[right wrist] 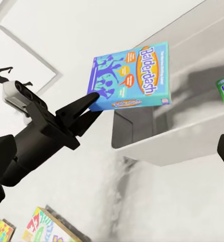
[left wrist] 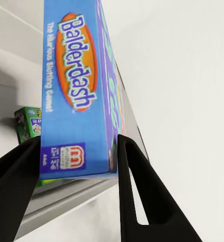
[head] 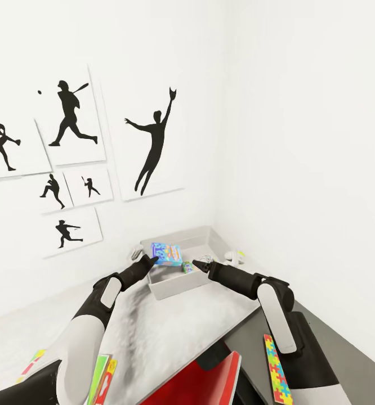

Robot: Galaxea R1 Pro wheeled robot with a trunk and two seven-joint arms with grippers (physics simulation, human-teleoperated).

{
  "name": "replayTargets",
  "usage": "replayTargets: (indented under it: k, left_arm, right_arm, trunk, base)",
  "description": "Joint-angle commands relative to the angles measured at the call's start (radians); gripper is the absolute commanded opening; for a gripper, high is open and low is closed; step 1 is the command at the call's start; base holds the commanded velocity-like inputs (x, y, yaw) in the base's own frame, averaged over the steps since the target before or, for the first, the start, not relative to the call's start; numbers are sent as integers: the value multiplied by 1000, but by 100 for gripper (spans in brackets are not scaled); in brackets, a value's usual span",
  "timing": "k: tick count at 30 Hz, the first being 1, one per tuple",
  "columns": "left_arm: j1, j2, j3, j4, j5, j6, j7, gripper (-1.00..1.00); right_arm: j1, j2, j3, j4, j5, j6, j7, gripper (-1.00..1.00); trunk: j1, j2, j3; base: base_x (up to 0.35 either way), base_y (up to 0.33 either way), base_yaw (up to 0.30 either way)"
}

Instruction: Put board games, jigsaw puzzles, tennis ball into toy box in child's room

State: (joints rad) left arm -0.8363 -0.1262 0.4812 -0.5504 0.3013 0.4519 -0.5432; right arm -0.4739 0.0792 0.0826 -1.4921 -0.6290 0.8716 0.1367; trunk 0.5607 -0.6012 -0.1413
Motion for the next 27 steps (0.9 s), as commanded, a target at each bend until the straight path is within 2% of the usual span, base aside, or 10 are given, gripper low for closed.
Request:
replayTargets:
  k: [1, 27]
  left_arm:
    - [-1, -1, 7, 0, 4, 8, -3, -100]
    - [-1, 0, 8, 0, 4, 8, -3, -100]
  right_arm:
    - [0, 1, -1, 0, 8, 4, 8, 100]
    - [0, 2, -1, 0, 9, 6, 6, 100]
  trunk:
    - [0, -2, -2]
    - [0, -2, -2]
  base:
    - [0, 0, 0]
    - [1, -15, 0]
